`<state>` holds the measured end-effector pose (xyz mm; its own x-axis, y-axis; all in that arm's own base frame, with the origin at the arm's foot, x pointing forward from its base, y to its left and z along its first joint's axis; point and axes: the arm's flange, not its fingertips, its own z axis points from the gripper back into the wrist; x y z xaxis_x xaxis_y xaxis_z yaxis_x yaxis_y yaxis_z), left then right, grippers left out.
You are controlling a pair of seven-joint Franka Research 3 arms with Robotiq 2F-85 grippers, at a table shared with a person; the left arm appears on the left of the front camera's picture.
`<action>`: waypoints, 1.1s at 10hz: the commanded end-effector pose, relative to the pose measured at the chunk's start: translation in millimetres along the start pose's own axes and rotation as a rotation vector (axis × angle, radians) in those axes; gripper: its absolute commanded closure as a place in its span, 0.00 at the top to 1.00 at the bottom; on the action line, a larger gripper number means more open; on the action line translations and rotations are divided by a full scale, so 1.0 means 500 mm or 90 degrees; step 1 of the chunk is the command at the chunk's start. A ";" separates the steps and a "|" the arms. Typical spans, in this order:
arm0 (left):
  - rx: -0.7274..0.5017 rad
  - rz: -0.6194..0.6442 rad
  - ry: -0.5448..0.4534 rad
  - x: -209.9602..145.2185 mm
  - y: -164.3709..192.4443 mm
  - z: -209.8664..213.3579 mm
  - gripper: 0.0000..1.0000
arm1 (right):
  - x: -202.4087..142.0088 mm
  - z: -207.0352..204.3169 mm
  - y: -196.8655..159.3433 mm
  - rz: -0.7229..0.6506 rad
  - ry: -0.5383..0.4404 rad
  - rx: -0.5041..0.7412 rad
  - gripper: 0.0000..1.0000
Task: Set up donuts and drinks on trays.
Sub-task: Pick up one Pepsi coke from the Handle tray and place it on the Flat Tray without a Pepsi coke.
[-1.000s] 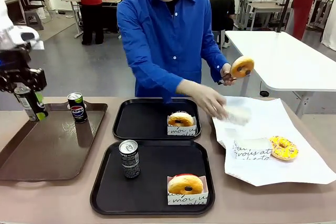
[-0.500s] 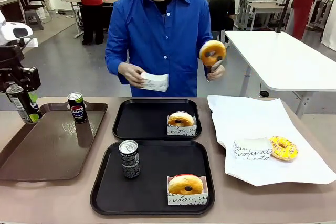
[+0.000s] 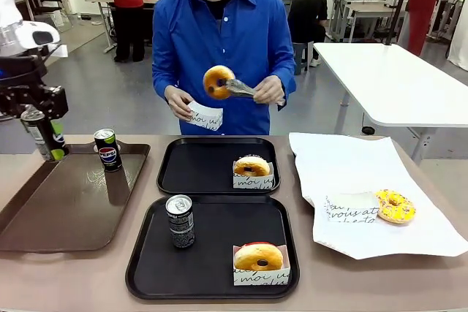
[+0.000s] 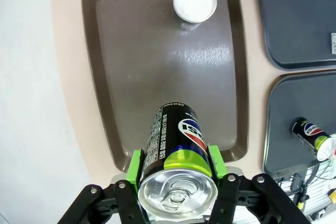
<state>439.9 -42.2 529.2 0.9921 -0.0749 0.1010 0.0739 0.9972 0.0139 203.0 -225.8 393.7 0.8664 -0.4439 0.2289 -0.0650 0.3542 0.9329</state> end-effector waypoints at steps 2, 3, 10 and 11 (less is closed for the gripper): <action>0.006 -0.053 -0.010 0.086 -0.067 0.015 0.59 | 0.002 -0.002 -0.001 0.012 -0.009 0.014 1.00; 0.016 -0.082 -0.007 0.122 -0.107 0.017 0.59 | 0.002 -0.002 -0.001 0.012 -0.009 0.014 1.00; -0.027 -0.229 0.057 0.260 -0.325 -0.127 0.59 | 0.002 -0.002 -0.001 0.012 -0.009 0.014 1.00; -0.026 -0.238 0.087 0.224 -0.300 -0.120 0.59 | 0.002 -0.002 -0.001 0.012 -0.009 0.014 1.00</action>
<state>556.1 -214.4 464.3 0.9154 -0.4025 0.0014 0.4025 0.9154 -0.0036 202.6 -226.2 393.9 0.8658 -0.4449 0.2290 -0.0648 0.3541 0.9330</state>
